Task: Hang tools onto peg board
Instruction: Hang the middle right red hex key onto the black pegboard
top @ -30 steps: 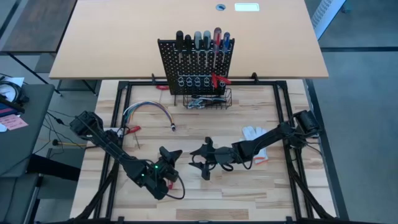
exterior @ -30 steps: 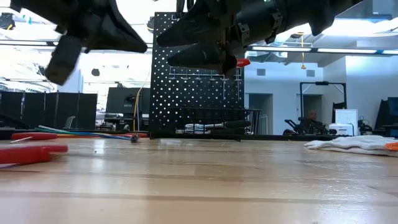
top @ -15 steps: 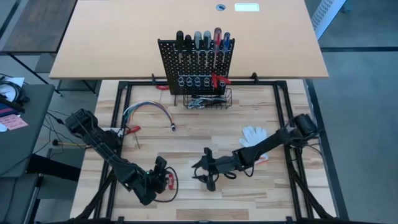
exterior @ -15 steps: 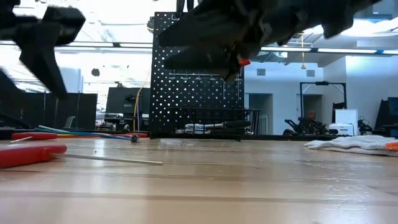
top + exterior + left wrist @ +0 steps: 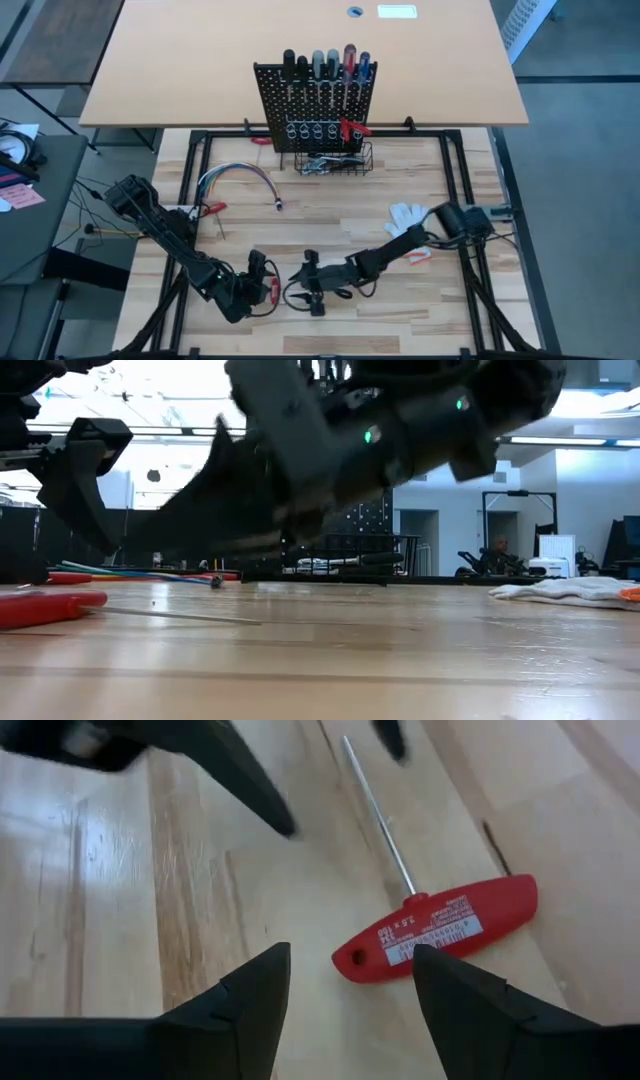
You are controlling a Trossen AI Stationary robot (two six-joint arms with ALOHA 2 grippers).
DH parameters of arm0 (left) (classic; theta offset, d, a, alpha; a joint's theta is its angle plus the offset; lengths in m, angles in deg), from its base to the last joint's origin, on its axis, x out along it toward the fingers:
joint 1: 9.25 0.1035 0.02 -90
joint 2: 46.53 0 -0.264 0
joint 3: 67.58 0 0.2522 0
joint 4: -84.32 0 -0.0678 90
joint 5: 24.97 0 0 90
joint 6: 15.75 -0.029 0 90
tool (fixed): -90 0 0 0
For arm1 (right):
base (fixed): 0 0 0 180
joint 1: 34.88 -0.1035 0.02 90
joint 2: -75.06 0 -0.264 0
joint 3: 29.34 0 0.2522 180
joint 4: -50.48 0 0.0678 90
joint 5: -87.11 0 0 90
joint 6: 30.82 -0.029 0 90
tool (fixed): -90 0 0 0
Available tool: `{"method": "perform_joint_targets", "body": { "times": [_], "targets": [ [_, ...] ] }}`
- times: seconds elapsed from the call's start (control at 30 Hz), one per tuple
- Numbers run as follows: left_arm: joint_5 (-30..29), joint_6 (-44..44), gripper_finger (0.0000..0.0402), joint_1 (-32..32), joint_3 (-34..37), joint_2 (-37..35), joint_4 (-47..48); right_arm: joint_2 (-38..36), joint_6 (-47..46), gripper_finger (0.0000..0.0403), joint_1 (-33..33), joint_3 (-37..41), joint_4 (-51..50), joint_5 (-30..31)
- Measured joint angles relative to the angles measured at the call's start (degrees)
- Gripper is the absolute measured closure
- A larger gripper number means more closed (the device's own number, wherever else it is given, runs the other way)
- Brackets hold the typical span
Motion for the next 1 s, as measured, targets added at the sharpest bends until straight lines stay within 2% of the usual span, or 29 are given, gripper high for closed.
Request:
{"method": "perform_joint_targets", "body": {
  "times": [0.13, 0.23, 0.37, 0.6, 0.83, 1.0],
  "targets": [
    [-0.1, 1.2, 0.0196, 0.0, 0.0, 0.0, 0.1, 4.2, -0.4, 0.0194, -0.1, -3.1, -0.6, -0.4],
    [-0.1, 1.6, 0.0196, 0.0, 0.0, 0.0, 0.1, 5.3, -0.1, 0.0218, -0.5, -5.2, -3.6, -0.5],
    [-1.3, 1.6, 0.0196, -0.2, 0.0, 0.0, 0.0, 5.3, -0.5, 0.0275, -0.7, -6.0, -7.8, 0.3],
    [-9.7, 1.7, 0.0197, -3.2, 0.0, -0.1, 0.1, 5.1, -2.3, 0.0390, -0.5, -6.1, -12.7, 1.7],
    [-16.5, 6.3, 0.0197, -7.8, 0.0, -1.9, 2.6, 3.3, -3.6, 0.0399, 0.8, -4.8, -17.3, 2.0],
    [-20.5, 8.2, 0.0197, -10.5, 1.0, -2.6, 1.1, -2.7, -3.8, 0.0401, 1.6, 3.7, -14.0, 2.0]
  ]
}}
